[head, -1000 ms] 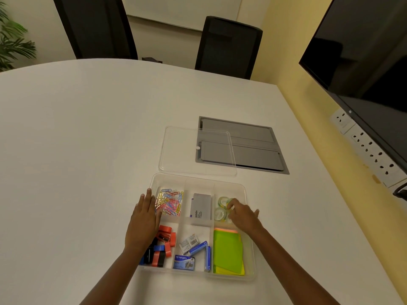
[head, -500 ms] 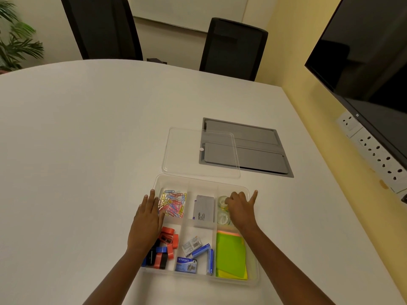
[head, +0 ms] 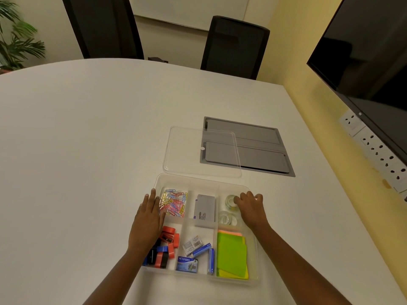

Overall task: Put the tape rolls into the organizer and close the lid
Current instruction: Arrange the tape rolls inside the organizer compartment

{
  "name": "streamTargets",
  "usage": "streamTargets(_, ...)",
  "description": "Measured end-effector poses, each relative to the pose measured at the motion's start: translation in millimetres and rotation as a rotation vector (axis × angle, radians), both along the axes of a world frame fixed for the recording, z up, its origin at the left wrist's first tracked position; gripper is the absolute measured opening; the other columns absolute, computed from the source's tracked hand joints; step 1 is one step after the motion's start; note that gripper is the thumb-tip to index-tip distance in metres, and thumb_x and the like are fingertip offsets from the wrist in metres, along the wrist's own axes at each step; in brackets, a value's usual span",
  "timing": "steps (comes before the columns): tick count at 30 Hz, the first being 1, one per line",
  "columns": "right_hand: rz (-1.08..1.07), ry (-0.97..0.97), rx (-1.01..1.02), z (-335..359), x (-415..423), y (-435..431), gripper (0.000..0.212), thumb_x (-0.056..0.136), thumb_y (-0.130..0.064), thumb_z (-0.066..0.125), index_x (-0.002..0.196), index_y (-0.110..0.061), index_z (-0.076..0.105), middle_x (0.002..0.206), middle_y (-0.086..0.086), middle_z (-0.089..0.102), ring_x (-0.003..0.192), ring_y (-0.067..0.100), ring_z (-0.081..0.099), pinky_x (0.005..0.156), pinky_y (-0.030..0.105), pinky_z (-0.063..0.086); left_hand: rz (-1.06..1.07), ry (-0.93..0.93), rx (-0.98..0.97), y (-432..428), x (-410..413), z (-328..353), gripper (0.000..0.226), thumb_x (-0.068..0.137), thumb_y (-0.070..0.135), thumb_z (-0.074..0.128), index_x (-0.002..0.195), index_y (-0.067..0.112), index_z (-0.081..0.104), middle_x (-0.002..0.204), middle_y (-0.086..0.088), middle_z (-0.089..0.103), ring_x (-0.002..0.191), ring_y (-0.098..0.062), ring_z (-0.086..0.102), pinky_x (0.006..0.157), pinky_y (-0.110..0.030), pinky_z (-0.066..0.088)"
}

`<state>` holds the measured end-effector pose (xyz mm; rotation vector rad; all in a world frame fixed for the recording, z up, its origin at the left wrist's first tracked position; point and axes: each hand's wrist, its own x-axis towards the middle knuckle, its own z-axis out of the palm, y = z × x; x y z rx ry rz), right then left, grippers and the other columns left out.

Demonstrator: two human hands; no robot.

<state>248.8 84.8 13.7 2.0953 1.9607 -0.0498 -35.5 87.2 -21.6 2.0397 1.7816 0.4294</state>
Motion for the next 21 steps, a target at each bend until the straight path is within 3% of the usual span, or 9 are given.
streamTargets(2,0.018,-0.003,0.035,7.0,-6.5,-3.3,0.040,0.067,-0.003,0.075,0.103,-0.014,0.062,0.090,0.010,0.071,0.089,0.030,0.062,0.076,0.041,0.045,-0.008,-0.001,0.018,0.7,-1.6,-3.2,0.095,0.076,0.068,-0.010,0.138,0.005,0.025,0.152,-0.014,0.017,0.139,-0.031,0.020,0.111,-0.040,0.019)
streamTargets(3,0.011,-0.007,0.040,5.8,-9.5,-4.4,0.041,0.077,-0.001,0.064,0.115,-0.010,0.055,0.099,0.013,0.069,0.098,0.032,0.058,0.079,0.040,0.039,-0.009,0.003,0.012,0.9,-1.7,-3.2,0.092,0.077,0.066,-0.007,0.138,0.005,0.024,0.152,-0.014,0.016,0.140,-0.031,0.019,0.111,-0.040,0.019)
streamTargets(4,-0.001,-0.010,0.059,4.0,-12.1,-6.2,0.043,0.075,-0.002,0.063,0.117,-0.008,0.053,0.095,0.014,0.070,0.096,0.031,0.059,0.074,0.038,0.036,-0.008,0.007,-0.004,1.0,-1.3,-2.4,0.082,0.082,0.060,0.002,0.138,0.005,0.023,0.153,-0.013,0.014,0.140,-0.030,0.017,0.112,-0.040,0.019)
streamTargets(7,-0.061,-0.042,0.075,0.9,-22.4,-18.6,0.050,0.037,-0.008,0.087,0.083,-0.007,0.067,0.048,0.008,0.066,0.054,0.023,0.062,0.054,0.030,0.034,0.008,-0.013,-0.009,0.0,0.2,1.0,0.061,0.088,0.040,0.023,0.138,0.005,0.024,0.153,-0.014,0.015,0.140,-0.031,0.018,0.112,-0.042,0.022)
streamTargets(9,-0.115,0.082,0.033,3.6,-27.7,-21.0,0.038,0.067,-0.007,0.071,0.103,-0.006,0.058,0.076,0.013,0.072,0.078,0.026,0.065,0.074,0.038,0.043,0.004,-0.009,-0.012,-0.4,0.3,1.8,0.054,0.094,0.034,0.030,0.138,0.005,0.023,0.153,-0.013,0.014,0.141,-0.030,0.017,0.113,-0.042,0.021)
streamTargets(11,-0.210,0.132,0.018,-2.9,-28.1,-17.5,0.034,0.087,-0.007,0.045,0.121,-0.010,0.044,0.103,0.012,0.069,0.100,0.027,0.059,0.091,0.040,0.034,-0.004,-0.013,-0.014,-0.1,0.4,0.9,0.053,0.095,0.032,0.033,0.139,0.006,0.021,0.153,-0.012,0.012,0.141,-0.029,0.014,0.113,-0.041,0.018)
streamTargets(14,-0.318,0.229,0.033,-3.6,-31.4,-15.7,0.034,0.091,-0.014,0.038,0.125,-0.012,0.040,0.109,0.011,0.067,0.104,0.028,0.058,0.096,0.041,0.030,-0.006,-0.012,-0.016,0.2,0.2,0.3,0.053,0.095,0.031,0.034,0.139,0.006,0.020,0.154,-0.012,0.011,0.141,-0.029,0.014,0.114,-0.041,0.018)
streamTargets(18,-0.308,0.227,0.002,-6.5,-36.5,-14.3,0.045,0.090,-0.038,0.046,0.126,-0.011,0.039,0.117,0.014,0.063,0.111,0.030,0.055,0.097,0.039,0.034,-0.013,0.003,-0.008,0.1,0.1,-0.3,0.057,0.092,0.038,0.027,0.139,0.006,0.021,0.153,-0.012,0.011,0.141,-0.029,0.013,0.113,-0.039,0.016)
streamTargets(21,-0.327,0.343,-0.005,-10.0,-40.0,-13.7,0.041,0.088,-0.021,0.053,0.124,-0.006,0.040,0.117,0.018,0.062,0.108,0.033,0.058,0.090,0.036,0.045,-0.009,-0.007,-0.008,0.7,0.2,-2.2,0.053,0.095,0.030,0.034,0.140,0.008,0.018,0.154,-0.011,0.009,0.142,-0.027,0.011,0.114,-0.039,0.015)
